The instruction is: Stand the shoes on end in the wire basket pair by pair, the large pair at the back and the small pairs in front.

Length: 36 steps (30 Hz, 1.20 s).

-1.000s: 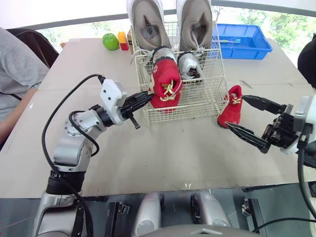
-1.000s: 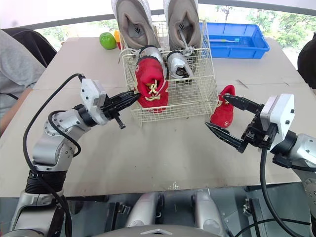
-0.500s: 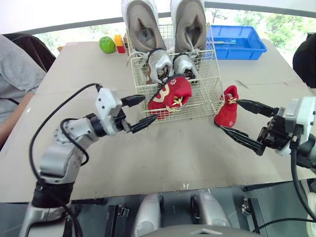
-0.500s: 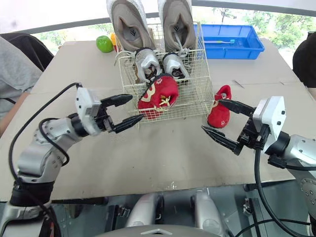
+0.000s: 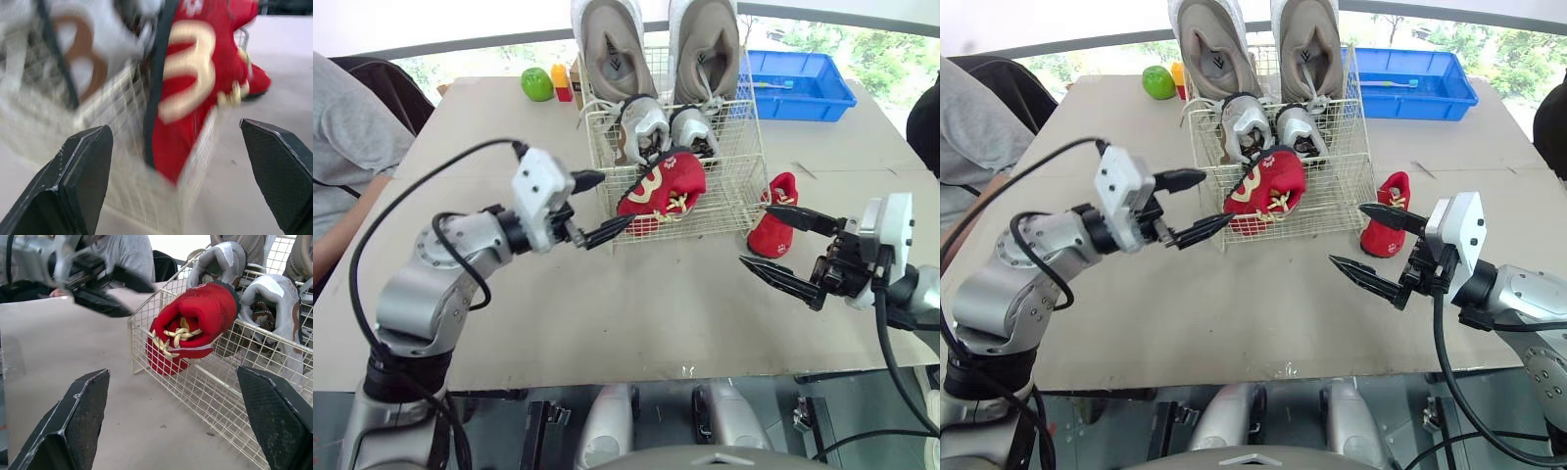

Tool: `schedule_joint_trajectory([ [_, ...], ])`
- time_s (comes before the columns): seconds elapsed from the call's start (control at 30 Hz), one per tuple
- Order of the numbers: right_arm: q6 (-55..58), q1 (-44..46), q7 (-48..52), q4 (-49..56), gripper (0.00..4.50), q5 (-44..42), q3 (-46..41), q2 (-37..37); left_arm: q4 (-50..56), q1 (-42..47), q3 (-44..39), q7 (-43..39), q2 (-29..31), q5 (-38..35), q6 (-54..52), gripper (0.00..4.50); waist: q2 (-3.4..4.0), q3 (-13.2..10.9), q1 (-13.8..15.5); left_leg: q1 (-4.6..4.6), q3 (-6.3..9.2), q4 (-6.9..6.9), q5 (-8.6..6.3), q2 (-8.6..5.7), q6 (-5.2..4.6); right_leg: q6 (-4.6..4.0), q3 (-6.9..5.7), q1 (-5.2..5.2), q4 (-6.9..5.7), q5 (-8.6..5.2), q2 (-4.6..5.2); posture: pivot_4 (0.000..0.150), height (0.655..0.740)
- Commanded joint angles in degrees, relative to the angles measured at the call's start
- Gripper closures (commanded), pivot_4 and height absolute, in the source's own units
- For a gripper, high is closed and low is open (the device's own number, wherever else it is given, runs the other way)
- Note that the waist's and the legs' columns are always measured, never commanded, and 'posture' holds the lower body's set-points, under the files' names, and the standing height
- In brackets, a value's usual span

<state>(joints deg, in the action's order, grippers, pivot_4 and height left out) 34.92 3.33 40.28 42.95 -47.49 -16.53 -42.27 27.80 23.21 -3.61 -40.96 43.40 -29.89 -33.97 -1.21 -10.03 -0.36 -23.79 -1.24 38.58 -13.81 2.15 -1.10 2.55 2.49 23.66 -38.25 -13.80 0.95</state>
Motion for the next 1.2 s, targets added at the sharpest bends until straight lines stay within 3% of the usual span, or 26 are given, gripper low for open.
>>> schedule_joint_trajectory([
  [0.03, -0.22, -0.22, -0.94, 2.37, 0.50, -1.46, -1.12, -0.81, 3.38, 1.50, 2.68, 0.39, 0.70, 2.38, -0.48, 0.04, 0.00, 0.00, -0.51, 0.05, 0.00, -0.09, 0.00, 0.00, 0.00, 0.00, 0.04, 0.00, 0.04, 0.00, -0.02, 0.150, 0.7400],
  [0.13, -0.12, -0.80, -1.48, 3.06, 0.50, -1.87, -1.35, -1.26, 2.25, 2.80, 5.67, 1.55, 0.47, 6.27, 0.22, 0.04, 0.01, 0.00, -0.47, 0.06, 0.02, -0.18, 0.00, 0.02, 0.00, -0.01, -0.01, 0.02, 0.05, 0.00, -0.10, 0.150, 0.7400],
  [0.23, 0.12, -0.96, -2.37, 3.60, 0.50, -2.35, -1.65, -1.63, -0.01, 3.81, 8.12, 2.43, -0.61, 9.85, 1.41, 0.75, 0.00, 0.00, -0.33, 0.05, 0.02, -0.21, 0.00, 0.03, 0.00, -0.02, -0.13, 0.01, 0.05, 0.00, -0.13, 0.150, 0.7400],
  [0.43, 0.18, -1.84, -4.06, 4.64, 0.50, -2.46, -2.06, -2.12, -3.34, 4.33, 10.58, 2.94, -4.24, 13.35, 3.56, 3.79, -0.03, 0.02, -0.13, 0.00, 0.00, -0.19, 0.00, 0.00, 0.00, -0.01, -0.09, -0.02, 0.20, 0.01, -0.06, 0.150, 0.7400],
  [0.5, -0.05, -2.32, -4.29, 4.85, 0.50, -2.34, -2.14, -2.22, -3.12, 2.93, 8.52, 4.35, -6.27, 12.05, 2.69, 4.47, -0.03, 0.02, -0.09, 0.00, 0.00, -0.19, 0.00, 0.00, 0.00, -0.01, -0.07, -0.03, 0.21, 0.01, -0.03, 0.150, 0.7400],
  [0.83, -0.95, -1.57, -4.34, 3.88, 0.50, -1.37, -0.17, -1.84, 2.51, -5.36, -5.13, 12.37, -19.55, 1.16, 3.87, 4.47, -0.05, 0.02, -0.40, -0.02, 0.10, -0.17, 0.00, 0.02, 0.00, 0.00, -0.05, -0.03, 0.21, 0.02, -0.03, 0.150, 0.7400],
  [0.97, -1.16, -0.73, -3.44, 3.02, 0.50, -1.11, 0.59, -2.07, 4.60, -12.15, -5.59, 13.01, -22.91, 0.68, 7.28, 4.47, -0.06, 0.02, -0.40, 0.03, 0.12, -0.20, 0.00, 0.05, 0.00, 0.00, 0.03, -0.02, 0.22, 0.02, -0.05, 0.150, 0.7400],
  [1.2, -1.08, 0.48, -1.61, 1.57, 0.50, -0.49, 0.90, -3.12, 4.67, -14.72, -4.09, 16.38, -26.23, 1.26, 8.27, 4.47, -0.09, 0.04, -0.40, 0.03, 0.07, -0.19, 0.00, 0.02, 0.00, -0.01, 0.00, -0.03, 0.22, 0.02, -0.07, 0.150, 0.7400],
])
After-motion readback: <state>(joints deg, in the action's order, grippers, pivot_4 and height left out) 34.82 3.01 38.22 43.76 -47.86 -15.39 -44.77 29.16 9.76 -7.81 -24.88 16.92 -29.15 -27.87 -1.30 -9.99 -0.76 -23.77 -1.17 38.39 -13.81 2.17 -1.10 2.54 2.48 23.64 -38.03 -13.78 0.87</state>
